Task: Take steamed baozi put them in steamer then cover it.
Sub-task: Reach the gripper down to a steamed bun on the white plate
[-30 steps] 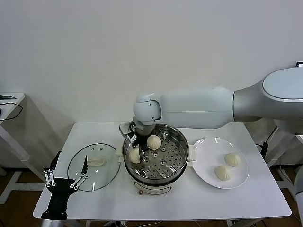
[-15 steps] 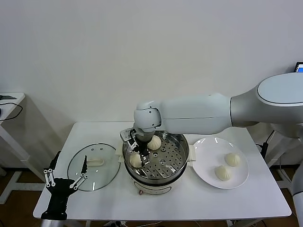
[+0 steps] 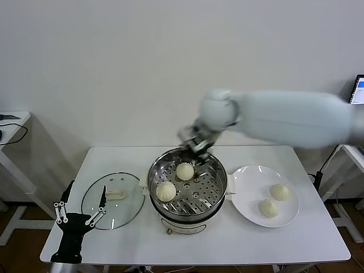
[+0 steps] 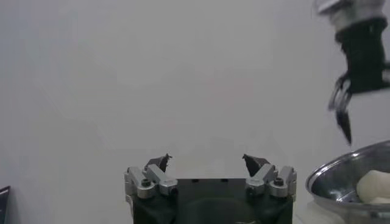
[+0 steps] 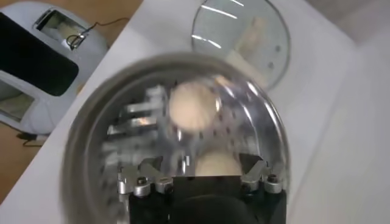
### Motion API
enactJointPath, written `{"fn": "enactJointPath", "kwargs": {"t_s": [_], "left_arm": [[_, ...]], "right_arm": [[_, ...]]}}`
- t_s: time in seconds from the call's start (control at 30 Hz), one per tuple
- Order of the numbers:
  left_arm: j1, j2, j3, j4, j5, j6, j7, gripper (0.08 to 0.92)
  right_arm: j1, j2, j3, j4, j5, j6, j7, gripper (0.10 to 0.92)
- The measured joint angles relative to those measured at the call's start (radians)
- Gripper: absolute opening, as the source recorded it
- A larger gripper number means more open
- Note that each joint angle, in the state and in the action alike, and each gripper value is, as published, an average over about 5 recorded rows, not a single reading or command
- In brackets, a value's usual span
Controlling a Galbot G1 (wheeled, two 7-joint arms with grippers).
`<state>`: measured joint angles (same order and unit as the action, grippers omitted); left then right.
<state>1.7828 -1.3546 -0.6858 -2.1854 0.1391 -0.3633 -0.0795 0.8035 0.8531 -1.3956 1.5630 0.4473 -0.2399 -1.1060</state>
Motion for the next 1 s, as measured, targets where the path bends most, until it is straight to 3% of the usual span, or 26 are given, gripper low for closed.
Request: {"fn": "enactJointPath", "kwargs": {"t_s": [0.37,1.0], "left_arm": [[0.016,0.001,-0.003,-0.006,0.004,-0.005,0.001,0.823],[0.022,-0.006,-0.008,0.002,0.006,-0.005,0.000,0.823]], "right_arm": [[-0.157,-0.259,0.009,-0.083,-0.195,0.168,-0.044,0.823],[-0.444,-0.312,0.062,-0.184,-0.339,0.190,0.058,0.823]]}}
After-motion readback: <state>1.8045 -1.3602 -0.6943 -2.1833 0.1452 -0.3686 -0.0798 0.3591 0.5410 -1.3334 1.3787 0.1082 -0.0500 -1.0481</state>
